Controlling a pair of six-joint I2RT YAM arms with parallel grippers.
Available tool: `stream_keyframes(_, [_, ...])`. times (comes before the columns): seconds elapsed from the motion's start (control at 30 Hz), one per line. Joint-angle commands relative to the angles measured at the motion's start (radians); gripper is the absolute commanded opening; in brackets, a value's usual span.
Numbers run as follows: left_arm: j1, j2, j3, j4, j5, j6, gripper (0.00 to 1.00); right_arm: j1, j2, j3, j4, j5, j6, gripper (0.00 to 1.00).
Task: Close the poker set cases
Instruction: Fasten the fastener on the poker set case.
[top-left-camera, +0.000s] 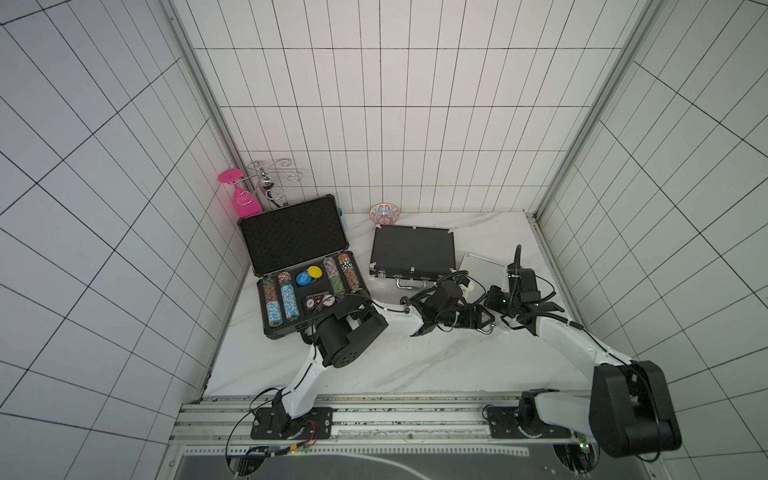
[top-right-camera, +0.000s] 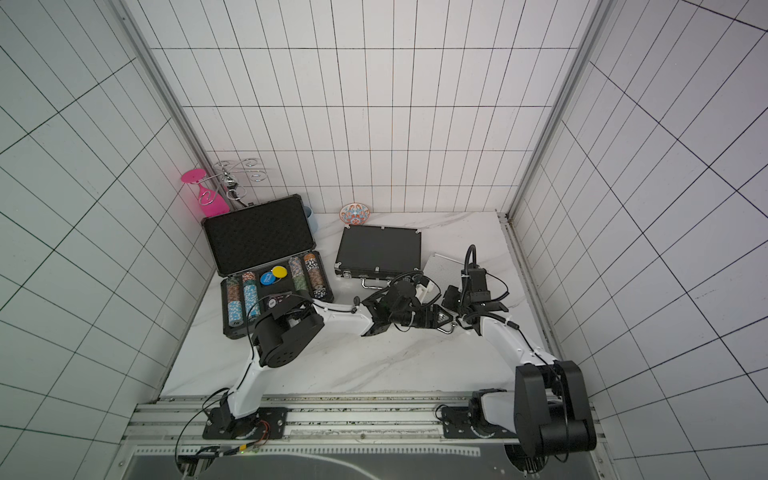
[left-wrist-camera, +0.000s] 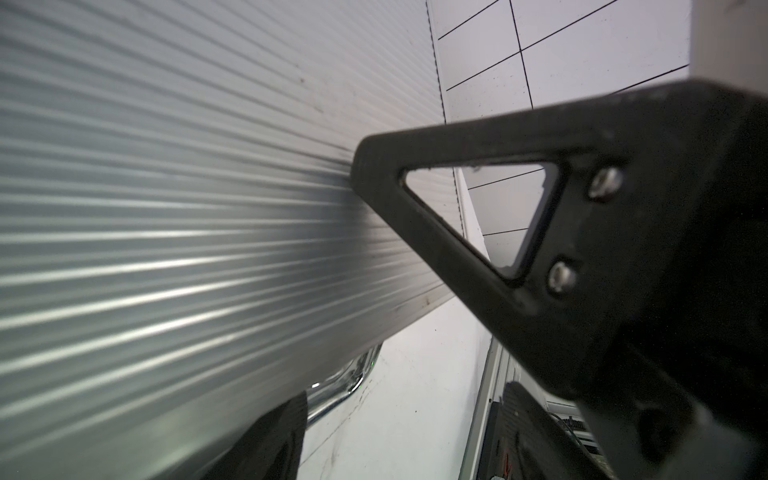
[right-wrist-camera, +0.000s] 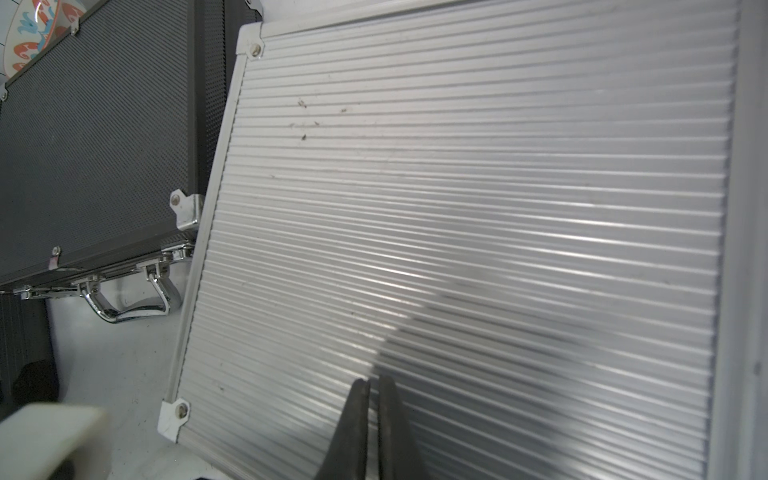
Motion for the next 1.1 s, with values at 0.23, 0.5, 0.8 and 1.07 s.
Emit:
stream_keyframes(0.23, [0.005, -0.074, -0.01, 0.124, -0.033, -0.018, 0.74, -0.027, 0.01, 0.006, -0.165, 0.043, -0.006, 0.11])
stream_keyframes(0.5, [0.002, -0.031, 0.006, 0.082, -0.039, -0.013, 0.74, -0.037, 0.011, 0.01, -0.191, 0.032, -0.013, 0.1])
stream_keyframes(0.8, [0.0, -0.037, -0.014, -0.008, -0.088, 0.029, 0.74, -0.04, 0.012, 0.023, -0.193, 0.024, -0.016, 0.1])
stream_keyframes(1.07, [-0.001, -0.041, -0.025, 0.0, -0.08, 0.033, 0.74, -0.04, 0.024, 0.031, -0.195, 0.024, -0.021, 0.1])
